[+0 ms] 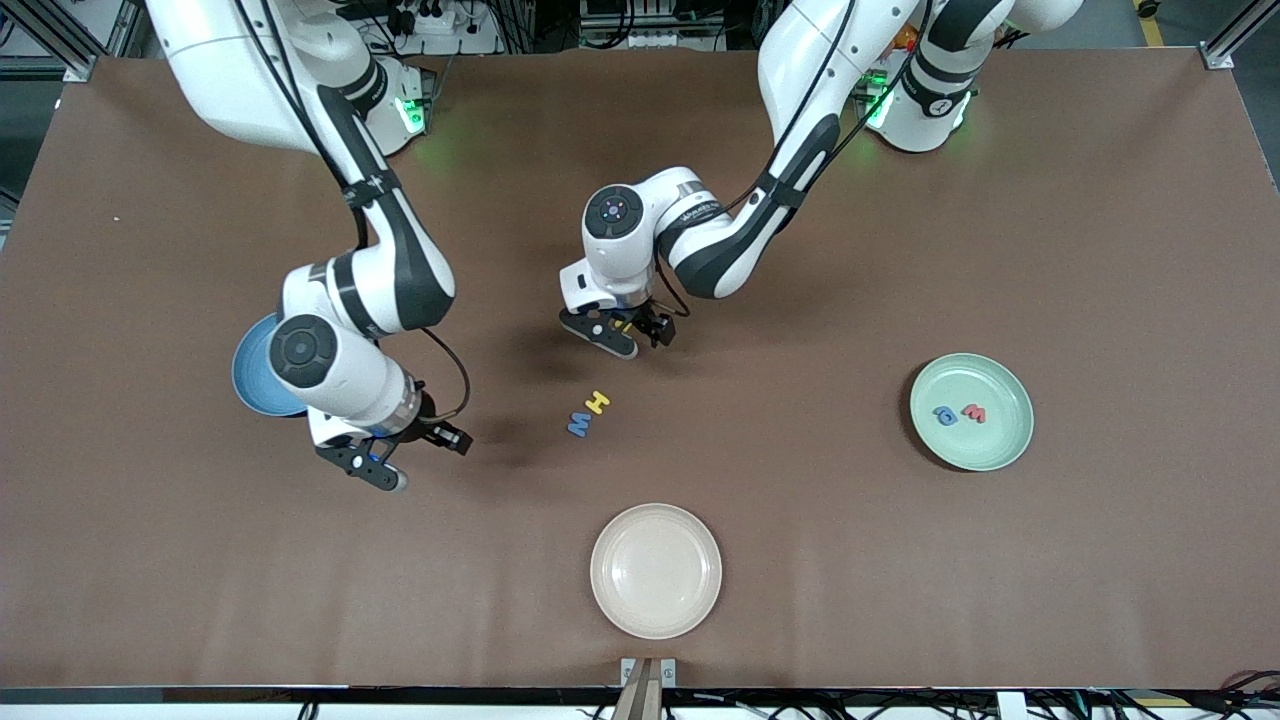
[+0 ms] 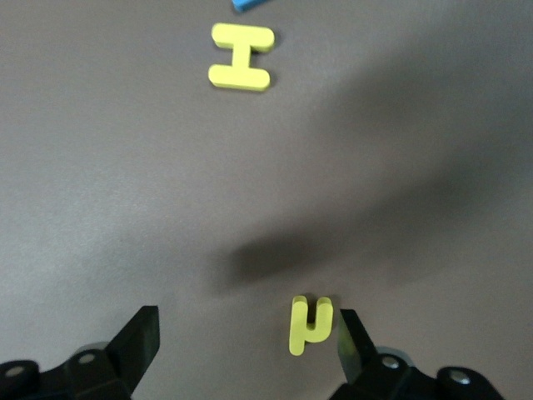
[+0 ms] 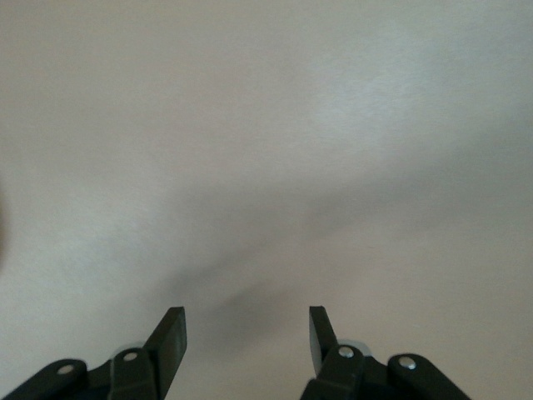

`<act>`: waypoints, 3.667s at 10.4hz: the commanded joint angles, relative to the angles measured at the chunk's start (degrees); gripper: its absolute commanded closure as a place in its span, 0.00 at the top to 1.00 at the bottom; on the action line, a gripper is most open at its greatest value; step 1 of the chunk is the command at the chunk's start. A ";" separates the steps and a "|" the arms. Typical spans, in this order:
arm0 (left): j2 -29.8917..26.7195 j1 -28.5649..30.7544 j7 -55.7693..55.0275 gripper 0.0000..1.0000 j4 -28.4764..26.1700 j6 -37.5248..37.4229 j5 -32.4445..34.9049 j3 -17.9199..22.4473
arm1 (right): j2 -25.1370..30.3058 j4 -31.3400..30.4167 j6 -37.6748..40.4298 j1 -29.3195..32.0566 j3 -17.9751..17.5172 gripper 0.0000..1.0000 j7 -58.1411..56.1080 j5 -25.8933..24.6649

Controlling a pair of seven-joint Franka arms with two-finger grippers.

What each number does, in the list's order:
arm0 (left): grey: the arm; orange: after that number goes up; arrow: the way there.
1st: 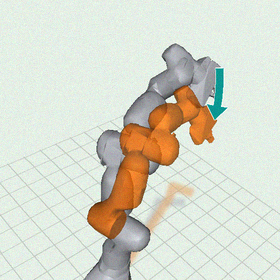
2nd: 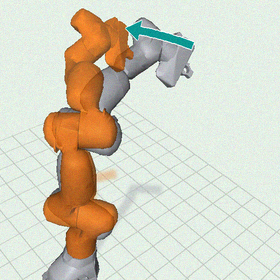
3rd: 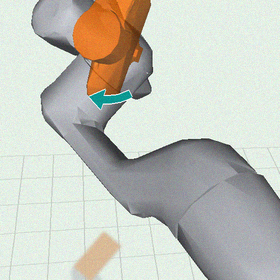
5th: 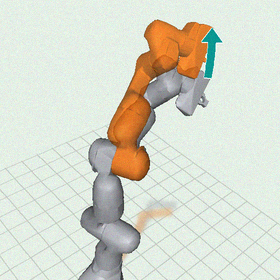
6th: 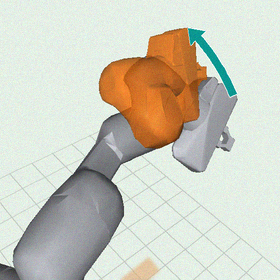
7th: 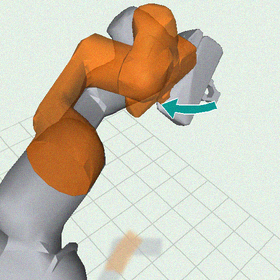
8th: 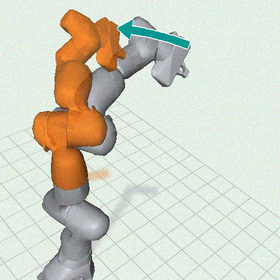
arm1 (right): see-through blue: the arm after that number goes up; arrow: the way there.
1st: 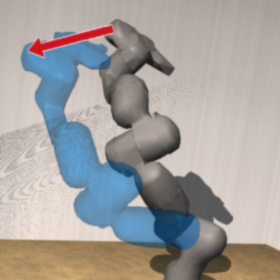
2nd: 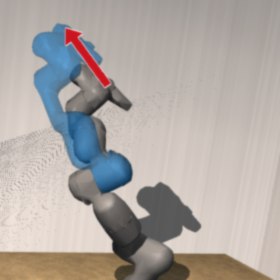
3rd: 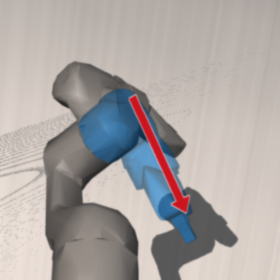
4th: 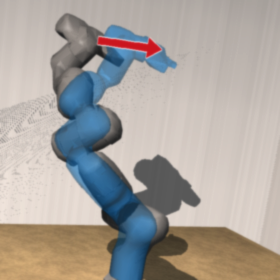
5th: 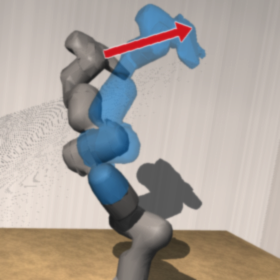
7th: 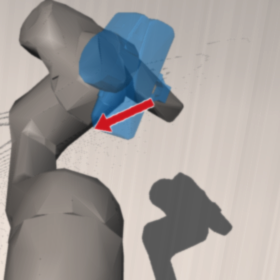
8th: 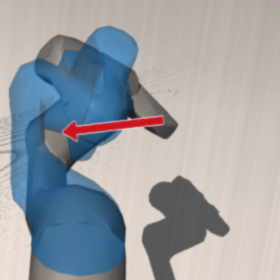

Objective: Sort uppercase to blue plate, lowercase to green plate
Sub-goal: 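Grasp the yellow letter with the left gripper while the right gripper reaches blue M, then drop the yellow letter on green plate while the right gripper grasps blue M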

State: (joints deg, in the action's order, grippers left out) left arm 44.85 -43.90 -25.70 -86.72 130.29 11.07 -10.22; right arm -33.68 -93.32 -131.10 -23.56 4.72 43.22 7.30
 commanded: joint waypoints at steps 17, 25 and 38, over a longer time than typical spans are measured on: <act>1.57 -0.14 -0.32 0.00 0.41 0.67 -2.46 0.47 | -11.40 12.99 0.24 -3.51 -7.62 0.75 21.48 -7.21; -15.14 27.08 17.33 0.00 -9.88 -2.76 -1.05 -0.59 | -17.38 13.16 -4.43 -4.21 -10.25 0.68 21.38 -6.86; -15.58 46.46 21.93 1.00 -20.07 -2.68 -4.03 -0.49 | -17.47 13.07 -1.35 -4.21 -10.78 0.22 19.80 -7.30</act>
State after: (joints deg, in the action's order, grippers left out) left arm 31.13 3.11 -2.44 -105.54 127.61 8.76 -9.91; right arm -50.17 -80.75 -132.51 -28.00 -5.42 63.56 0.75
